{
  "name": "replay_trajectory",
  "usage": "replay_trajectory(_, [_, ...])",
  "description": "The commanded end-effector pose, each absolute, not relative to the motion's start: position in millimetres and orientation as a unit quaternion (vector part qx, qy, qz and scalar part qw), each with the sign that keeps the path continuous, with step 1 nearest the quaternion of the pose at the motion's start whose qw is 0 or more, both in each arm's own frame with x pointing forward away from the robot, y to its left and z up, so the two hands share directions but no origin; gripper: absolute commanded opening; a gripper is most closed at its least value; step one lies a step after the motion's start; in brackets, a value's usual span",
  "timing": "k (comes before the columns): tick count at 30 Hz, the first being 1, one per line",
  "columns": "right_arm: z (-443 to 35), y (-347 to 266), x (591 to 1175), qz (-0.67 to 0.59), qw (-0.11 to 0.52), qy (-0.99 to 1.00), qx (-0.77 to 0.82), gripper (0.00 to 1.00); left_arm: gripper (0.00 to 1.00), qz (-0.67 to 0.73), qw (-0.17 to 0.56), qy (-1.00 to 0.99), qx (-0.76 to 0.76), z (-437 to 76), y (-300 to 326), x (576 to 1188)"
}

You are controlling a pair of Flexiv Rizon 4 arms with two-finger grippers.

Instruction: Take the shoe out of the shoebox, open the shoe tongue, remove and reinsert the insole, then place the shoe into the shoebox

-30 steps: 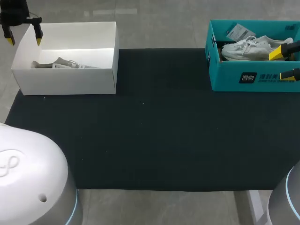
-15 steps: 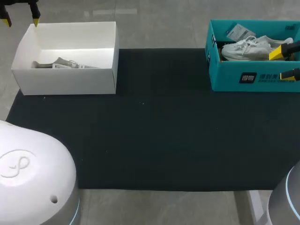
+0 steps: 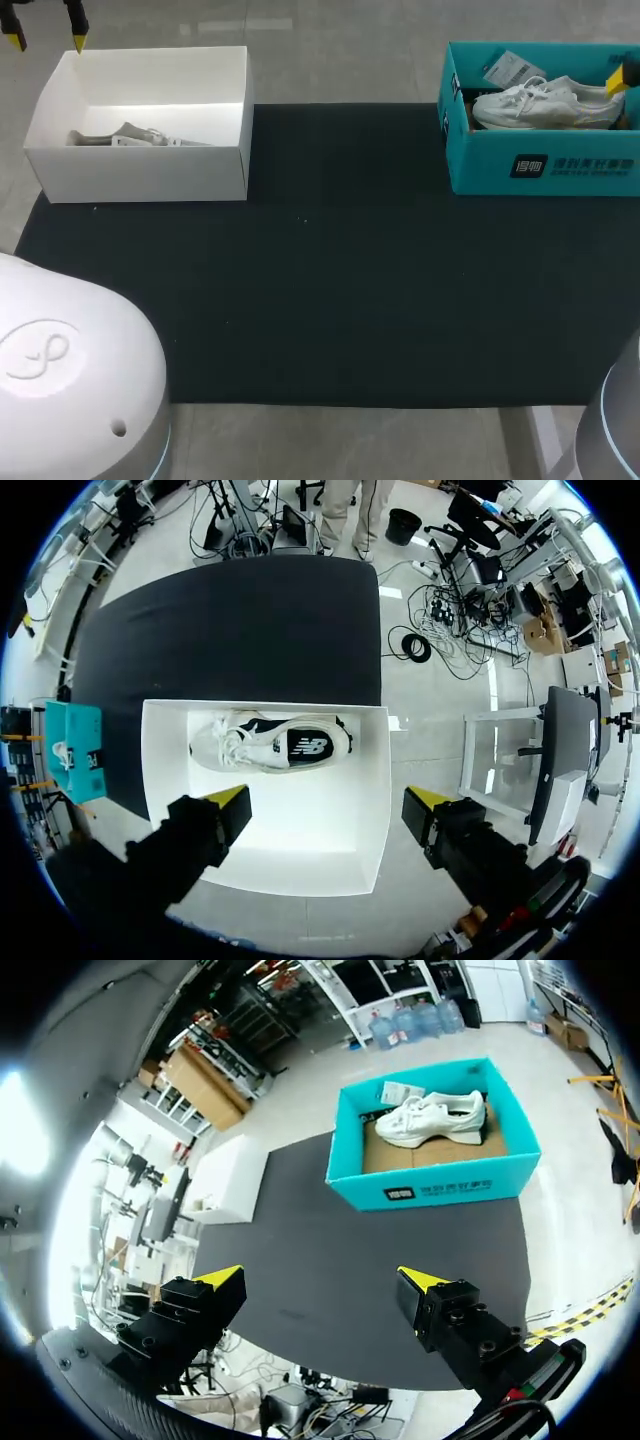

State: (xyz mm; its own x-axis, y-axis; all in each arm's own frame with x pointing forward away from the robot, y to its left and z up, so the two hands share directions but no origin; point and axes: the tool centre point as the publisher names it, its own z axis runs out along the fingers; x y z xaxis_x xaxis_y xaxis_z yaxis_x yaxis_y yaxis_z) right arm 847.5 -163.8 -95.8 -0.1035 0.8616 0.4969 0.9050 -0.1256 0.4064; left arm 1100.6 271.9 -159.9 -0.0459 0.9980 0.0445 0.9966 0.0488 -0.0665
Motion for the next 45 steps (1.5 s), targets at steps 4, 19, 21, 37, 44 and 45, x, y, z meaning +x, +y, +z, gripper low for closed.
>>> replay_trajectory(4, [-81,-180,929,-0.220,-0.029,-0.664,-0.714,1.00,1.00,0.008,0.040,-0.723,-0.690,-159,272,1101])
replay_trajectory(19, [-113,-213,983,-0.135,-0.031,-0.631,-0.763,1.00,1.00,0.008,0.040,-0.723,-0.690,-159,272,1101])
replay_trajectory(21, [-119,-216,989,-0.123,-0.028,-0.632,-0.764,1.00,1.00,0.008,0.040,-0.723,-0.690,-159,272,1101])
replay_trajectory(37, [-126,-221,994,-0.118,-0.012,-0.625,-0.772,1.00,1.00,0.008,0.040,-0.723,-0.690,-159,272,1101])
replay_trajectory(44, [-128,-225,1000,-0.123,-0.026,-0.616,-0.778,1.00,1.00,0.008,0.040,-0.723,-0.690,-159,272,1101])
replay_trajectory(45, [-132,-230,1008,-0.119,-0.038,-0.616,-0.778,1.00,1.00,0.008,0.040,-0.723,-0.690,-159,272,1101])
